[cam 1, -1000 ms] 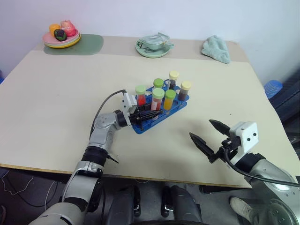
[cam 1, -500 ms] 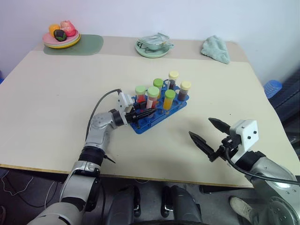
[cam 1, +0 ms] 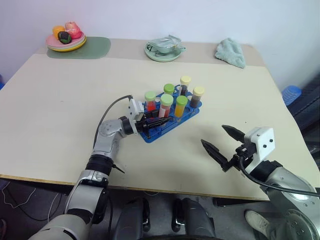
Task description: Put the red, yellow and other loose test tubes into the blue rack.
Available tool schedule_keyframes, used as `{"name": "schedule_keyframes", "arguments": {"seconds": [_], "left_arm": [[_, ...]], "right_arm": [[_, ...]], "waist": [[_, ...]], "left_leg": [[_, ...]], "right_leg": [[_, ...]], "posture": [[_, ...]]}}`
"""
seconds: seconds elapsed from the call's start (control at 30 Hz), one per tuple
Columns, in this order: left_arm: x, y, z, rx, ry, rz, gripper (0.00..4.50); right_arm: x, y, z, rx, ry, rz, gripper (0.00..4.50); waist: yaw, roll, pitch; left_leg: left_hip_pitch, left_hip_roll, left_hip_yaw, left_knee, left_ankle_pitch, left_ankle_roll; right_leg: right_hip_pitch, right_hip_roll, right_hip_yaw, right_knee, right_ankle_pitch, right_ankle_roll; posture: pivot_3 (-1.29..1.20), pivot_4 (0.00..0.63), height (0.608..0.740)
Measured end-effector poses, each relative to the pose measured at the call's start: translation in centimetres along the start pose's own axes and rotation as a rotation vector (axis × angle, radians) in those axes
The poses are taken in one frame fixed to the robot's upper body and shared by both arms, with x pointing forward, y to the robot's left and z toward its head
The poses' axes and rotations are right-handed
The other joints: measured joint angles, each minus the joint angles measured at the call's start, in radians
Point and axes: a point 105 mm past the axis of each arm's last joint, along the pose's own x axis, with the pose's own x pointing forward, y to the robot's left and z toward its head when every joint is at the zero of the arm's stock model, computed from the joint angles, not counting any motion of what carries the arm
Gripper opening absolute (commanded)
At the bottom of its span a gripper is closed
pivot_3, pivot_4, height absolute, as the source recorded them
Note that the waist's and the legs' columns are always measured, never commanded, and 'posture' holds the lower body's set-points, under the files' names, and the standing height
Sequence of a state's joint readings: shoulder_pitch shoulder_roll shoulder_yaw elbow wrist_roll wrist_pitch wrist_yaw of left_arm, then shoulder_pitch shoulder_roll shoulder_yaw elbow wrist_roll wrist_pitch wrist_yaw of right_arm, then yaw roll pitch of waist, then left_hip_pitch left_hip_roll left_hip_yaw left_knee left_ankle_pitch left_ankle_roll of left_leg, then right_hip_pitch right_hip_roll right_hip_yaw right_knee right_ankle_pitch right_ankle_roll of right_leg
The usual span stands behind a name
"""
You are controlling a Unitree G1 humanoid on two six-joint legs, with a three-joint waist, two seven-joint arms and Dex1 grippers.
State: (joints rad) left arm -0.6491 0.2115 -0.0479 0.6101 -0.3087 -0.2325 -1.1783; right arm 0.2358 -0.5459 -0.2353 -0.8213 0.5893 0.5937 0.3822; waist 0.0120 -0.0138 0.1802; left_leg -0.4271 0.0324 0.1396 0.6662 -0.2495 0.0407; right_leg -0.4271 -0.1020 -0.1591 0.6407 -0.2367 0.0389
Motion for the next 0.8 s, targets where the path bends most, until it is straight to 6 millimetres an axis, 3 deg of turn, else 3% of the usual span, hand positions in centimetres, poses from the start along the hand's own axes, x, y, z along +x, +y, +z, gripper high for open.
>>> {"name": "schedule_keyframes", "arguments": {"seconds": [0.53,0.73,0.8], "left_arm": [[0.65,0.03,-0.5,0.004,0.032,-0.018,0.93],[0.53,0.12,-0.37,-0.051,0.009,-0.015,3.49],[0.45,0.13,-0.3,-0.055,0.001,-0.003,3.49]], "right_arm": [[-0.22,0.12,-0.37,0.0,-0.004,-0.013,4.5],[-0.21,0.22,-0.37,0.0,-0.005,-0.006,4.5],[-0.21,0.24,-0.36,-0.001,-0.005,-0.004,4.5]], "waist": [[0.002,0.0,-0.001],[0.001,0.0,-0.001],[0.0,0.0,-0.001]], "left_leg": [[0.0,0.0,0.0,0.001,0.0,0.0],[0.0,0.0,0.0,0.001,0.0,0.0],[0.0,0.0,0.0,0.001,0.0,0.001]], "right_leg": [[0.001,0.0,0.0,0.0,0.0,0.001],[0.001,0.0,0.0,0.0,0.0,0.0],[0.001,0.0,0.0,0.0,0.0,0.0]], "posture": [[0.0,0.15,0.74],[0.0,0.15,0.74],[0.0,0.15,0.74]]}}
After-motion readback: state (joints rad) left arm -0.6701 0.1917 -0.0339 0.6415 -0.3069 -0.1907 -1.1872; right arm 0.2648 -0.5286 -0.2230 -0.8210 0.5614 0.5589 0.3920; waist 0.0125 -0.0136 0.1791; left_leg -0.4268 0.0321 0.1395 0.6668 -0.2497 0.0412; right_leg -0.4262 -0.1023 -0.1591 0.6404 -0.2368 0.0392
